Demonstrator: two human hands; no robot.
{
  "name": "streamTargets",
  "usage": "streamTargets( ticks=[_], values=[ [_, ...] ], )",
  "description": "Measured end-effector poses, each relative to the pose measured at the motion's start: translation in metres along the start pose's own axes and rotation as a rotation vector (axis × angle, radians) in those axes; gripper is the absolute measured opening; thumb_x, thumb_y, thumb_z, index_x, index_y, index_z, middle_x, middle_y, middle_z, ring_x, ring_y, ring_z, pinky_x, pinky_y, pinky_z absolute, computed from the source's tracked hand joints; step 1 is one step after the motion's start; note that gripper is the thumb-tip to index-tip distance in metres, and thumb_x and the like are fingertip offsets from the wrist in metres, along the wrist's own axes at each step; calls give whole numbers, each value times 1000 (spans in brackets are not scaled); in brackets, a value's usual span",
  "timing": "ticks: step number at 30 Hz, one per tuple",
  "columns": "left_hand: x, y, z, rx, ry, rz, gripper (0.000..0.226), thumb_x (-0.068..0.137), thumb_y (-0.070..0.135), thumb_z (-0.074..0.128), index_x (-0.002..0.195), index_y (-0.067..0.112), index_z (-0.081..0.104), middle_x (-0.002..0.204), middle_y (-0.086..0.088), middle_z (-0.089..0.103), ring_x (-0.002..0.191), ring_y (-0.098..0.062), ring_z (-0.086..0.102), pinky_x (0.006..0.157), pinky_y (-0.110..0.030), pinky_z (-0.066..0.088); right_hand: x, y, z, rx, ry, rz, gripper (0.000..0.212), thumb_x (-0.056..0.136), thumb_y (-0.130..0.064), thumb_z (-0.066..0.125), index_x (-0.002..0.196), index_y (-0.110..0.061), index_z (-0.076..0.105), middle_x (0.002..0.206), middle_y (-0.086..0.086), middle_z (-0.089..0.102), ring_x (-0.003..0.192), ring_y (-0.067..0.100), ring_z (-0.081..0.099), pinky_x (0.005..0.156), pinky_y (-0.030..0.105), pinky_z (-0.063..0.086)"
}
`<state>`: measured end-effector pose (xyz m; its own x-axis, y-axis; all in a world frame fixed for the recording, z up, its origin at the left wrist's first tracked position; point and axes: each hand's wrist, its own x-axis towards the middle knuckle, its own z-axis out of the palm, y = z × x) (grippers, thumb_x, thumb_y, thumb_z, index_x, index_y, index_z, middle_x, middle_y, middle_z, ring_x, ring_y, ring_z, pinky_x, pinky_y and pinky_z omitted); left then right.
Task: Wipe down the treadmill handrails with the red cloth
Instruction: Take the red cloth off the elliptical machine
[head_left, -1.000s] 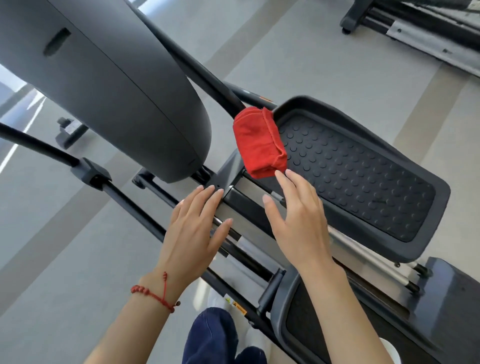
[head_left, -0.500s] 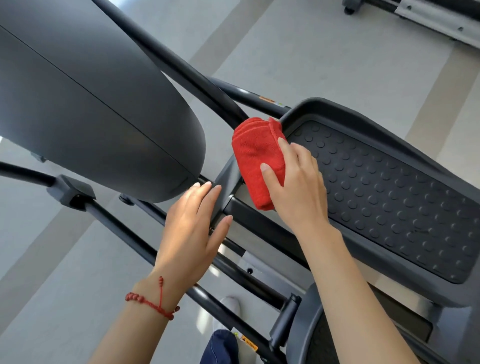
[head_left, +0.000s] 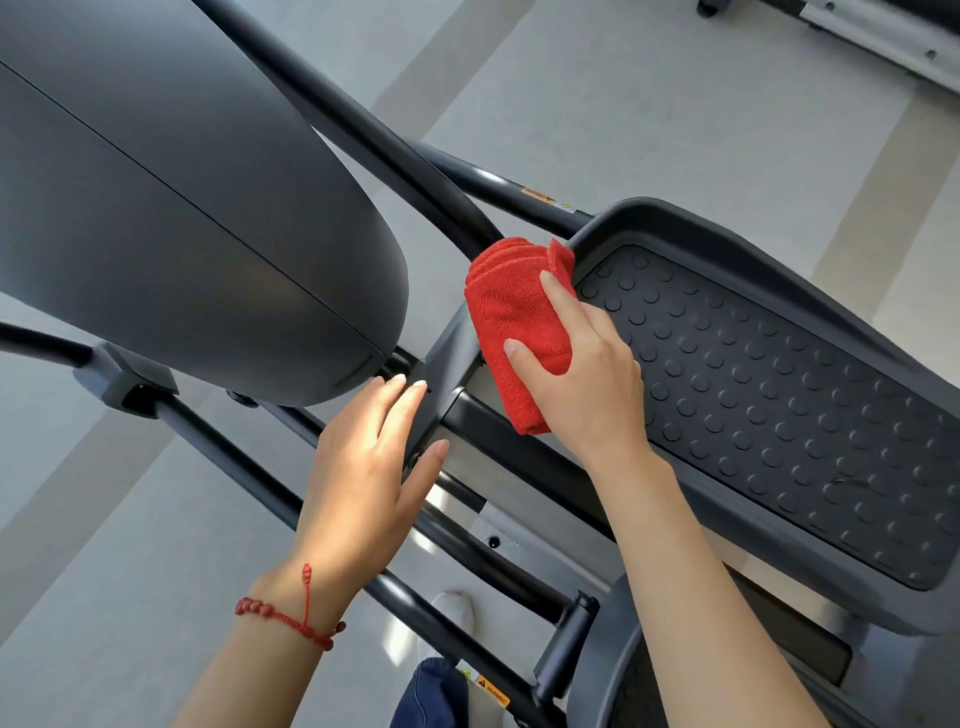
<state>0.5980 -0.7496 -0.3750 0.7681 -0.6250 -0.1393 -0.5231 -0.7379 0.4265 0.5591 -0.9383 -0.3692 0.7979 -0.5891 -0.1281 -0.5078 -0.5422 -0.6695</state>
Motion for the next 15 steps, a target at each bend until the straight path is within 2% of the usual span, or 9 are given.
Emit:
streamTargets(
  ticks=[6,11,15],
  values=[
    [-4,1,-5,-15,-9,-10,67,89,52,28,137,9,44,139,-8,46,133,-21,29,104,-34,22,-4,-4,0,33,79,-26,55,84,-32,61,135,-34,42,123,2,54,101,22,57,83,35,45],
    [-10,1,-15,-30,-10,-14,69,88,55,26,140,12,41,143,-5,42,134,-15,23,106,-32,17,-20,-6,-3,96,106,-72,52,80,-25,65,130,-31,50,114,3,57,91,20,60,80,41,51],
    [-17,3,-25,2,1,6,67,89,51,29,138,8,43,139,-9,45,133,-21,29,105,-34,20,-44,-13,-2,108,123,-123,52,78,-28,64,128,-29,52,110,2,58,88,16,59,75,38,54]
  ],
)
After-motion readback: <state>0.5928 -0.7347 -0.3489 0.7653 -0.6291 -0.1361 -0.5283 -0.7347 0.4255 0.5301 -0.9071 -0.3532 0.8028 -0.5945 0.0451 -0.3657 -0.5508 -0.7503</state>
